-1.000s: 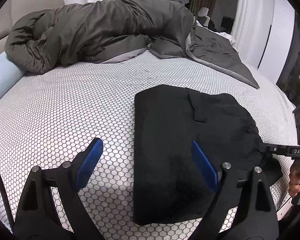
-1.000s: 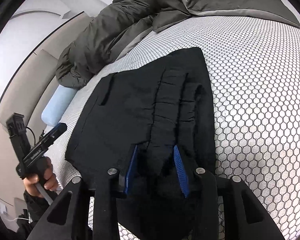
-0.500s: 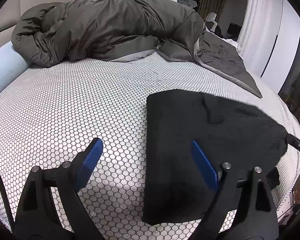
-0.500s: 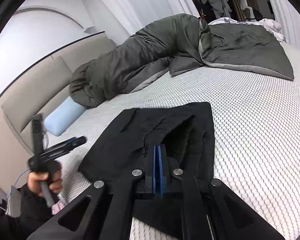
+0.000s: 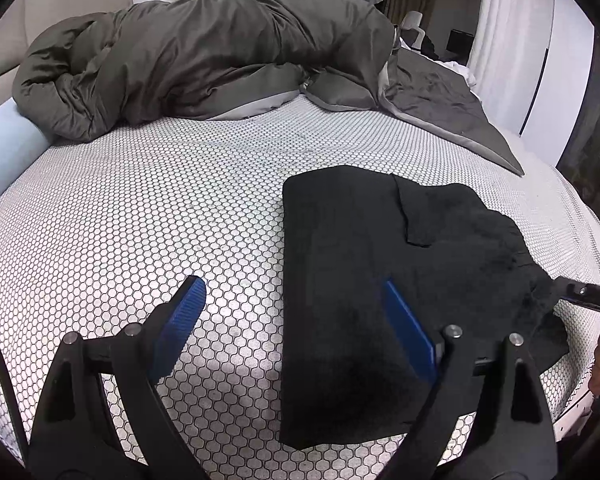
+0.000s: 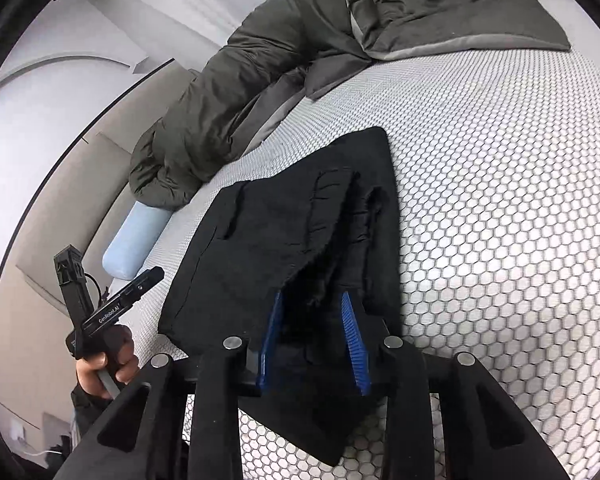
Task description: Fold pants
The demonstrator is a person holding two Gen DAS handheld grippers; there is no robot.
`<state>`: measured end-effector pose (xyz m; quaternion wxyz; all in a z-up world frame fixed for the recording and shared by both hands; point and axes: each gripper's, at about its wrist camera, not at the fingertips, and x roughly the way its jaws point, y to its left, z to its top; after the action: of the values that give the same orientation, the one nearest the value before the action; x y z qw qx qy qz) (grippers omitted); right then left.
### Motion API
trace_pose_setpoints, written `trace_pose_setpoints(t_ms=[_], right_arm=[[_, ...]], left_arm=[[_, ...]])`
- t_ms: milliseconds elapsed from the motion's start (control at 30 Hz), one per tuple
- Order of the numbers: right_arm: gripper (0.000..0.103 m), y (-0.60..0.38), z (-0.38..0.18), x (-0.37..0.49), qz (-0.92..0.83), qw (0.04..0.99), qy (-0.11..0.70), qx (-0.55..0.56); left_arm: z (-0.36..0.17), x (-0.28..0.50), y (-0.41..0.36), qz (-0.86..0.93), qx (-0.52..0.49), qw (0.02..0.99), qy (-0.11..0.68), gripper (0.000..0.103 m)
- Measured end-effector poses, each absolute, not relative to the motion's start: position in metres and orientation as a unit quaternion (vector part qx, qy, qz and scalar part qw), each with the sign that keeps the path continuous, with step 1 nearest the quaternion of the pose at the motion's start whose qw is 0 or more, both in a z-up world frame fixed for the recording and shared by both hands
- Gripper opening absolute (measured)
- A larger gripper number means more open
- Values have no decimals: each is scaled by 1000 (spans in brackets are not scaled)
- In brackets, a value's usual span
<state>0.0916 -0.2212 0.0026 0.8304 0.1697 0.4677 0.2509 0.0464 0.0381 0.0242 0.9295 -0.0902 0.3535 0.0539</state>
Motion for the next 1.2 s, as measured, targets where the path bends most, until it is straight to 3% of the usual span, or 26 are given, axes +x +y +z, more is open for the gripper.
trace_pose_setpoints(t_ms=[167,267,500,733,933,967,1000,1100,1200], right_arm=[[36,-221,-2,103,246,820,479,192],[50,-229,9,99,253,828,454,210],[51,-200,-10,110,219,828,498,137],[52,-216,-23,116,255,798,515,184],[59,-213,-33,138,303,780,510,199],[52,-209,-32,139,305,783,509,189],[36,-204,-31,138,302,789,506,172],[14,-191,-19,125,292,811,492,125],[10,-188,12,108,295,830,458,118]], left_arm=[[27,44,44,44,-93,930,354,88],[27,44,49,46,-98,930,353,88],[26,44,46,39,-89,929,356,88],[24,44,46,36,-89,929,357,88],[24,44,44,31,-85,929,359,88],[24,44,44,31,-84,929,359,88],[24,44,46,32,-84,929,360,88],[24,44,50,32,-86,929,359,88],[27,44,55,31,-90,929,357,88]])
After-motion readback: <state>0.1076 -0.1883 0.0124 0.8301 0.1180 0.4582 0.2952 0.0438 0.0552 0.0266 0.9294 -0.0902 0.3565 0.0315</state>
